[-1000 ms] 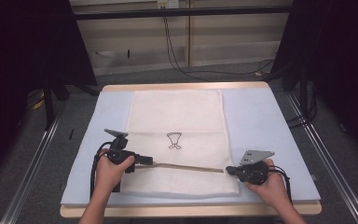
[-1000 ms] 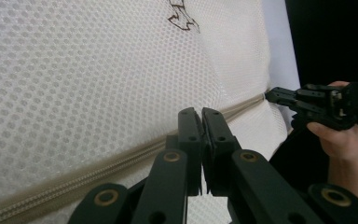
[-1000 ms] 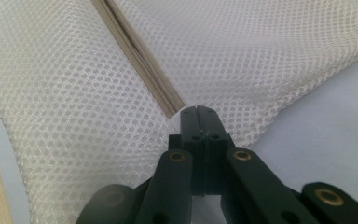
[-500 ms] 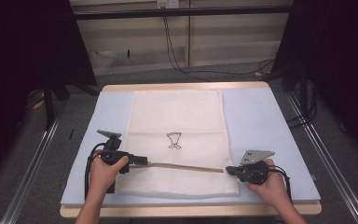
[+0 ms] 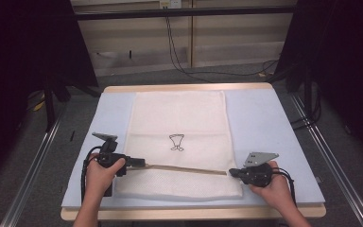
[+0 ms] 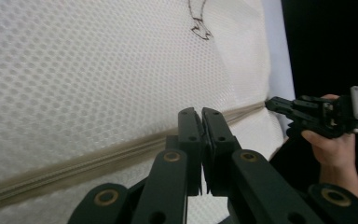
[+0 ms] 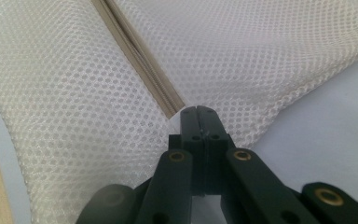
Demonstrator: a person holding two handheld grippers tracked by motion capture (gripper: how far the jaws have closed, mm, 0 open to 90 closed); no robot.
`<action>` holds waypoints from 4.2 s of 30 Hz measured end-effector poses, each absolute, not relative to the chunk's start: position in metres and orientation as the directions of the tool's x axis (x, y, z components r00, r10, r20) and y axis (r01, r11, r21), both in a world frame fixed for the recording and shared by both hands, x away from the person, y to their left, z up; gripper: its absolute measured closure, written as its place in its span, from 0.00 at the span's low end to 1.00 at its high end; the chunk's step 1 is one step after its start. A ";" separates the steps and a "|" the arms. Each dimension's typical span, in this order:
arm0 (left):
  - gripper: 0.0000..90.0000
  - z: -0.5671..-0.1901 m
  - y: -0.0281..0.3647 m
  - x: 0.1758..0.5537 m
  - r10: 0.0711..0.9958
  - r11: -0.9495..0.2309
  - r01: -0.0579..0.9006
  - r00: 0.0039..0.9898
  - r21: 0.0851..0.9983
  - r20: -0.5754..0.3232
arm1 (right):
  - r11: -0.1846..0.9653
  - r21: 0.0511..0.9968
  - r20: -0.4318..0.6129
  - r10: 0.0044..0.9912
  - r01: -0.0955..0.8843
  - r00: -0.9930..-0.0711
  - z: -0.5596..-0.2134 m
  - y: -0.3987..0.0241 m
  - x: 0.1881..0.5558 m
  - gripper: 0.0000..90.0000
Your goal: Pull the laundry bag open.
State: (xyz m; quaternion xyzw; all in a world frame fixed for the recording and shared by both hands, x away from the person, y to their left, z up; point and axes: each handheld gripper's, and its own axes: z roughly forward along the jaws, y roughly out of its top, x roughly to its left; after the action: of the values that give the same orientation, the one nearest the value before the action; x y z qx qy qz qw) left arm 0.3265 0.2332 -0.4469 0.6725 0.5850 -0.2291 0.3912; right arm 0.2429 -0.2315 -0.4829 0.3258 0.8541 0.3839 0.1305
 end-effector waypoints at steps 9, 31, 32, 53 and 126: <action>0.97 -0.445 0.243 0.327 0.603 0.008 0.966 0.201 0.258 -0.772 | 0.495 0.739 0.025 0.659 0.458 -0.752 -0.483 -0.231 0.243 1.00; 0.97 -0.445 0.265 0.328 0.599 0.036 0.967 0.181 0.252 -0.780 | 0.492 0.741 0.029 0.656 0.457 -0.754 -0.483 -0.232 0.243 1.00; 0.97 -0.445 0.265 0.328 0.602 0.038 0.967 0.180 0.253 -0.778 | 0.492 0.741 0.029 0.656 0.456 -0.754 -0.483 -0.232 0.243 1.00; 0.97 -0.446 0.284 0.329 0.597 0.067 0.966 0.161 0.248 -0.786 | 0.491 0.742 0.031 0.655 0.457 -0.755 -0.483 -0.232 0.243 1.00; 0.98 -0.442 0.341 0.318 0.742 0.155 0.936 0.102 0.317 -0.663 | 0.472 0.740 0.059 0.664 0.479 -0.745 -0.483 -0.233 0.245 1.00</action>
State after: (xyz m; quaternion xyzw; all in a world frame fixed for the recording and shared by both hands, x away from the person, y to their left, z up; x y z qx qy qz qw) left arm 0.3181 0.3406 -0.4419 0.6375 0.6580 -0.1275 0.3801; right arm 0.2445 -0.2333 -0.4826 0.3364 0.8495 0.3886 0.1191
